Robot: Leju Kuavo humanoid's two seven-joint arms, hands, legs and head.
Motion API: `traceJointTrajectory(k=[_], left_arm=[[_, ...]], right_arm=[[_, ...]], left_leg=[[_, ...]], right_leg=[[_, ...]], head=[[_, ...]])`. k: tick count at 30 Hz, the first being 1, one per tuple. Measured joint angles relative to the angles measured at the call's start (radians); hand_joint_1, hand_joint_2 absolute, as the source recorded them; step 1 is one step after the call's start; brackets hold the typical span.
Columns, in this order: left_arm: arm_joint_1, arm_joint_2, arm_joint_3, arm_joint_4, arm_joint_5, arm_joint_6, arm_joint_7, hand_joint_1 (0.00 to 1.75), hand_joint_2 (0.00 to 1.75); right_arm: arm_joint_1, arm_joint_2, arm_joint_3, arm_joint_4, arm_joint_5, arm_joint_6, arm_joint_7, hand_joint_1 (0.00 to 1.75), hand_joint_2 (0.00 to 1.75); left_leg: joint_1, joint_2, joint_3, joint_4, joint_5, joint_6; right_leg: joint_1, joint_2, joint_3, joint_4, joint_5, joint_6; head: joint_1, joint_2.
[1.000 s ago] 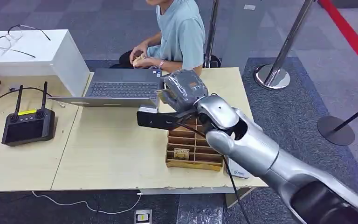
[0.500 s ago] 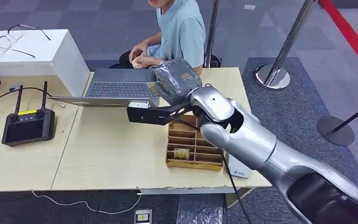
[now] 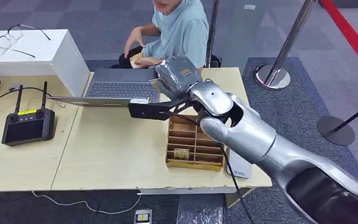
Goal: Pass the card to the sensor for recognition and then transmit it.
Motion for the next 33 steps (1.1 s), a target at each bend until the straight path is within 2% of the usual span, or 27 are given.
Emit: traceJointTrajectory(k=[15, 33], left_arm=[[0.002, 0.005, 0.0, 0.0, 0.005, -0.011, 0.008, 0.0, 0.0], [0.002, 0.008, 0.0, 0.0, 0.006, -0.009, 0.008, 0.0, 0.0]], right_arm=[[-0.024, 0.004, 0.008, 0.04, 0.019, 0.035, 0.022, 1.75, 1.75], [-0.036, 0.0, 0.014, 0.072, 0.02, 0.035, 0.013, 1.75, 1.75]], left_leg=[[0.0, 0.0, 0.0, 0.0, 0.0, 0.0], [0.0, 0.0, 0.0, 0.0, 0.0, 0.0]], right_leg=[[0.0, 0.0, 0.0, 0.0, 0.0, 0.0], [0.0, 0.0, 0.0, 0.0, 0.0, 0.0]], head=[[0.0, 0.0], [0.0, 0.0]])
